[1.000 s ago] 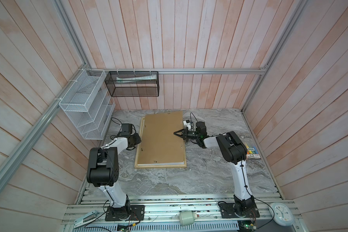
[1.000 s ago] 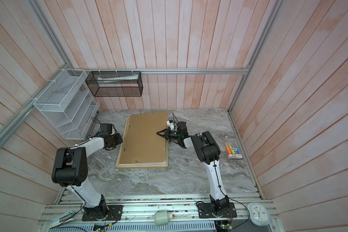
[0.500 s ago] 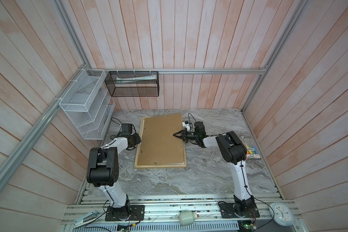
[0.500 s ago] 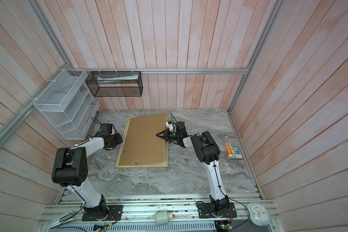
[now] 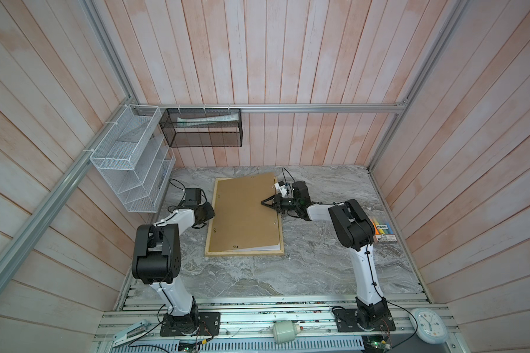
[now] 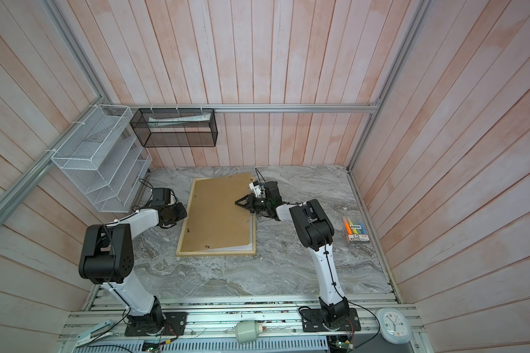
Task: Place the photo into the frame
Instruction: 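Push the backing board flat into the frame with the right gripper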
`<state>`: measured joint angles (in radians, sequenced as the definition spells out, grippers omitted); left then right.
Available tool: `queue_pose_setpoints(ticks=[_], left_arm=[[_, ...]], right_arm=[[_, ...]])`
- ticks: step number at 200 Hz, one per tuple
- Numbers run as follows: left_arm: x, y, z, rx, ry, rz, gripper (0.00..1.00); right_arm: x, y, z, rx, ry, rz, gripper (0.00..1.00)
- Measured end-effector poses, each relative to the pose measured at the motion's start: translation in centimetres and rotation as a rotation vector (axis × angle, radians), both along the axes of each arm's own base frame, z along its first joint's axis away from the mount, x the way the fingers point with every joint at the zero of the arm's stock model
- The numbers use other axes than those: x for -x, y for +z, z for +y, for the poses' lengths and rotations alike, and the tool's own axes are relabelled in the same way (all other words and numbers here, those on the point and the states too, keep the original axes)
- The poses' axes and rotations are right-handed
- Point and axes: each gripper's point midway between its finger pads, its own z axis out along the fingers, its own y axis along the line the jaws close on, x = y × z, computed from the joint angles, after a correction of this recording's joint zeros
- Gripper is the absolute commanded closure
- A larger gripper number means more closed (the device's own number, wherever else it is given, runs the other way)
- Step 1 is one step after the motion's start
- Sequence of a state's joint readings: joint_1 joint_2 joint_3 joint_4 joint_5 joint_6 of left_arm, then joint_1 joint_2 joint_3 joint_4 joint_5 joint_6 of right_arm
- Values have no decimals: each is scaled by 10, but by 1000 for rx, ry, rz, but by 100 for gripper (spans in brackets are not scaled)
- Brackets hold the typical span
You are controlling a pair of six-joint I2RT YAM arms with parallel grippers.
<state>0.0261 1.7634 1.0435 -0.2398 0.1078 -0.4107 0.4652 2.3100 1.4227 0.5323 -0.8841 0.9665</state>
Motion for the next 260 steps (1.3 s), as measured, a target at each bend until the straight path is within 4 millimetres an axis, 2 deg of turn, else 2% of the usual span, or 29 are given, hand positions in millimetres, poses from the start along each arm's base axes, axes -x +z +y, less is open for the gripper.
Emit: queue_pose_setpoints(ticks=[52, 164, 260], left_arm=[[0, 0, 0, 0, 0, 0, 62], [-3, 4, -1, 8, -5, -11, 62], [-3, 4, -1, 8, -6, -11, 63]], right_arm=[[0, -18, -2, 88, -16, -1, 50], [-3, -19, -10, 309, -48, -117, 29], [-10, -9, -30, 451, -92, -195, 27]])
